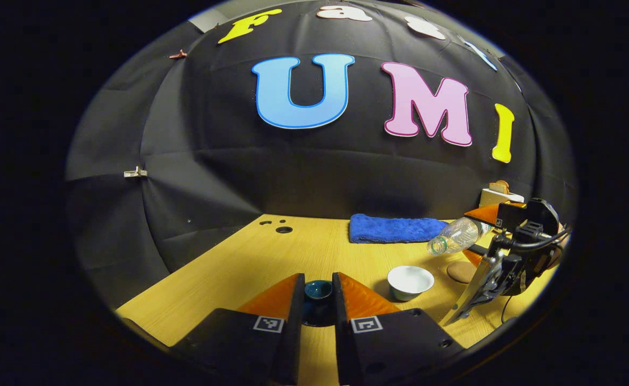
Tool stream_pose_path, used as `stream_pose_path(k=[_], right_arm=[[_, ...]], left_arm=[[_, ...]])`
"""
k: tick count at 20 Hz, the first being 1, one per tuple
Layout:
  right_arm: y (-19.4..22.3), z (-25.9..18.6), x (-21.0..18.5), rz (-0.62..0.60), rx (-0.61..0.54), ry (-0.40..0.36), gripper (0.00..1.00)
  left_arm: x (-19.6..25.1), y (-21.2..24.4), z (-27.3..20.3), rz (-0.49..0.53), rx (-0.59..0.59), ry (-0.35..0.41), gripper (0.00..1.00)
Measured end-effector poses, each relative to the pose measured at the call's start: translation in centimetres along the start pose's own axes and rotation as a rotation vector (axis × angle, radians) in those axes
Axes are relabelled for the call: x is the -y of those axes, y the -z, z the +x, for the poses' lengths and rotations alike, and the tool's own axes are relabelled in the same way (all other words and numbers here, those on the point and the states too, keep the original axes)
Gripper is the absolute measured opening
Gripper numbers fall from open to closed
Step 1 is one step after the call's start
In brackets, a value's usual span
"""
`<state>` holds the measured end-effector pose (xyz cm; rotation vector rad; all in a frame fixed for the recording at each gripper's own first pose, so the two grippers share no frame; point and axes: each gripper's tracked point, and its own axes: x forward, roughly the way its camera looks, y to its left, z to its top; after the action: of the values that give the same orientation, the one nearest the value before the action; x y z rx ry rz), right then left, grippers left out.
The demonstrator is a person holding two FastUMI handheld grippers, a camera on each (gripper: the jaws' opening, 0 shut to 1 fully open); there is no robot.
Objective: Open the teacup lid with one hand, grasp the water bottle and pour water into the teacup with the other hand; after pouring, place the water bottle on the coaster and then close the teacup lid.
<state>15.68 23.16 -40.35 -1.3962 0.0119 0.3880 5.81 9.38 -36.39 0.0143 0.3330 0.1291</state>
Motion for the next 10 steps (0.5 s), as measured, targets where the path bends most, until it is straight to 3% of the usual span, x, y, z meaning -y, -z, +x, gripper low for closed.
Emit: stream_pose_path(k=[5,8,9,10], right_arm=[[-0.31,0.00,-0.48,-0.083,0.019,-0.005,0.77],[-0.05,-0.02,-0.75,-0.118,0.021,-0.006,0.72],[0.04,-0.13,-0.82,-0.128,0.022,-0.004,0.72],[-0.08,0.00,-0.71,-0.134,0.022,-0.005,0.75]], left_arm=[[-0.15,0.23,-0.09,0.023,0.002,-0.002,0.31],[-0.15,0.07,-0.18,0.021,0.010,-0.001,0.34],[-0.19,0.07,-0.27,0.021,0.011,0.000,0.27],[-0.17,0.04,-0.28,0.019,0.009,0.001,0.34]])
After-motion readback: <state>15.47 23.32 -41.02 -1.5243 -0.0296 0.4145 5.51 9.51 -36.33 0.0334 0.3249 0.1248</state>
